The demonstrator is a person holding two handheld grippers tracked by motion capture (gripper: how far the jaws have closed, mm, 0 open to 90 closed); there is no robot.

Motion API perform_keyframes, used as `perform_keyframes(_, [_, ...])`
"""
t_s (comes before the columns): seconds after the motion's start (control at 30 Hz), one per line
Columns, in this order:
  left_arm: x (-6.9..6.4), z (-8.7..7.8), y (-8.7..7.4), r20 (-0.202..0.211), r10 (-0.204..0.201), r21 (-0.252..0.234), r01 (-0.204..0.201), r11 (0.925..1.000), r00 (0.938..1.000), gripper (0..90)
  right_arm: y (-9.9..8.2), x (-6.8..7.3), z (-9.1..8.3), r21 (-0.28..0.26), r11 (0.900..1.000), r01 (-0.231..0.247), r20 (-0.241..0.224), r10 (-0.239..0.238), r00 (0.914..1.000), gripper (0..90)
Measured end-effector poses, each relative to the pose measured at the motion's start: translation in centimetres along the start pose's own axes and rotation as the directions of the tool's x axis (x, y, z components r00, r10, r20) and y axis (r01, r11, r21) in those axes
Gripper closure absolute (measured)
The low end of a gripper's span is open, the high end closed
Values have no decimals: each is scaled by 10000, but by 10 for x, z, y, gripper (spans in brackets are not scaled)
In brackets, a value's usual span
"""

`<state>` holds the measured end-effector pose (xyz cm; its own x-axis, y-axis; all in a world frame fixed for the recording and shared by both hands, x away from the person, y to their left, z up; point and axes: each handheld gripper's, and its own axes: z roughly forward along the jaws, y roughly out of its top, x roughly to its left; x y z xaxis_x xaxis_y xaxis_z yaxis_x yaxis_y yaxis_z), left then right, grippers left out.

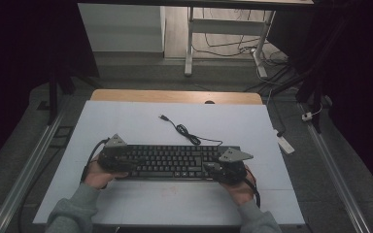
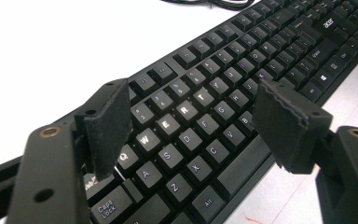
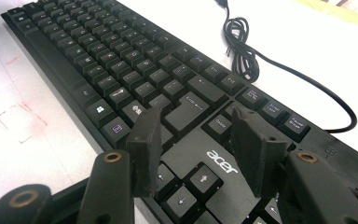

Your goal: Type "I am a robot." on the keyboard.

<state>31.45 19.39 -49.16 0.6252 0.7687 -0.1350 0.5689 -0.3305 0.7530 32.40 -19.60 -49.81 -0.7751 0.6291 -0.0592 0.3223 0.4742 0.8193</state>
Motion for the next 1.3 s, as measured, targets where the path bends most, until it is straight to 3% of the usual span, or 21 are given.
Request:
perform_keyframes(0.6, [-2, 2, 0, 272, 98, 112, -101, 9999, 9996, 227, 8, 4, 4, -159, 9999, 17, -155, -19, 9999, 530])
perform_keyframes(1.3, [-3, 5, 1, 288, 285, 218, -292, 9993, 9992, 224, 28, 15, 23, -298, 9994, 158, -629, -177, 9979, 532])
